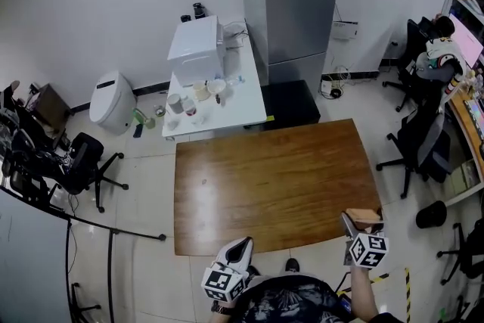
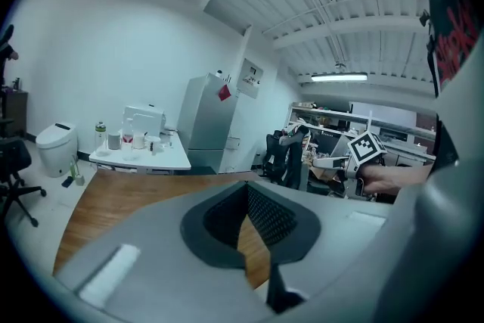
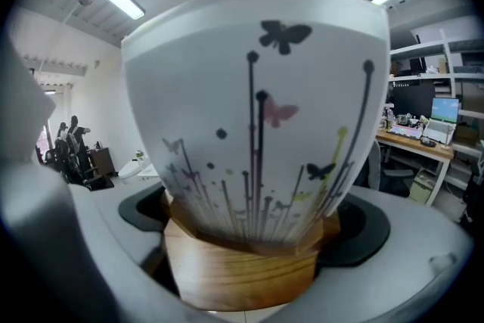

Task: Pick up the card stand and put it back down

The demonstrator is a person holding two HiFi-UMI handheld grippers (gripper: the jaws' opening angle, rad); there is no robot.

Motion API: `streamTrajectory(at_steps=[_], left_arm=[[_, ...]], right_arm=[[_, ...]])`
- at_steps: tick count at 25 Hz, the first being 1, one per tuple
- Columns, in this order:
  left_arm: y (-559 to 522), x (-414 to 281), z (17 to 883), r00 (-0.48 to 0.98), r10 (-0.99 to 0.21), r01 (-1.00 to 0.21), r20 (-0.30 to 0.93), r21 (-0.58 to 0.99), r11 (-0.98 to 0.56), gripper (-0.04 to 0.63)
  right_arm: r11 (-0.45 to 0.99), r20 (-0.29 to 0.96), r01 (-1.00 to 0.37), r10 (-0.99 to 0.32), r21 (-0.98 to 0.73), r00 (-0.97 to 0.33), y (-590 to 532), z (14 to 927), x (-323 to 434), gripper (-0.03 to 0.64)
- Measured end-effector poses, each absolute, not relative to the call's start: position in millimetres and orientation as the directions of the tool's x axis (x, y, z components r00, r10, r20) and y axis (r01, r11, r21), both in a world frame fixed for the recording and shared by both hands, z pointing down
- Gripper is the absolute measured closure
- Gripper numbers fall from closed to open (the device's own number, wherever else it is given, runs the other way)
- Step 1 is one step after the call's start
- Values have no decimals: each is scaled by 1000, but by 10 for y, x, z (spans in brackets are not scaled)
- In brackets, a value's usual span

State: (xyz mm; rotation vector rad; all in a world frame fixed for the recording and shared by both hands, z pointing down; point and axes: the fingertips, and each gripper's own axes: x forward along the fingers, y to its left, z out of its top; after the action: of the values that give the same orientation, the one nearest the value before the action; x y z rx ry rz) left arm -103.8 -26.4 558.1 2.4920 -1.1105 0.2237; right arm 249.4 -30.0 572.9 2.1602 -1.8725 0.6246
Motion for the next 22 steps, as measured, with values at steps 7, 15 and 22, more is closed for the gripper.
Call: streamTrajectory(at_steps=[7, 15, 22], left_arm=[[-184, -1233, 5662, 647, -692, -760, 319, 346, -550, 595], [-191, -1363, 5627, 569, -769, -811, 291, 354, -466, 595], [-158, -1315, 5576, 598, -757, -774, 263, 436, -460, 595]], right_arm=[[-143, 431, -982, -899, -125, 77, -372, 5639, 2336, 40], [-139, 429, -979, -901, -150, 62, -332, 5648, 2279, 40], [-124, 437, -980, -898, -155, 44, -300, 5679, 2222, 40]])
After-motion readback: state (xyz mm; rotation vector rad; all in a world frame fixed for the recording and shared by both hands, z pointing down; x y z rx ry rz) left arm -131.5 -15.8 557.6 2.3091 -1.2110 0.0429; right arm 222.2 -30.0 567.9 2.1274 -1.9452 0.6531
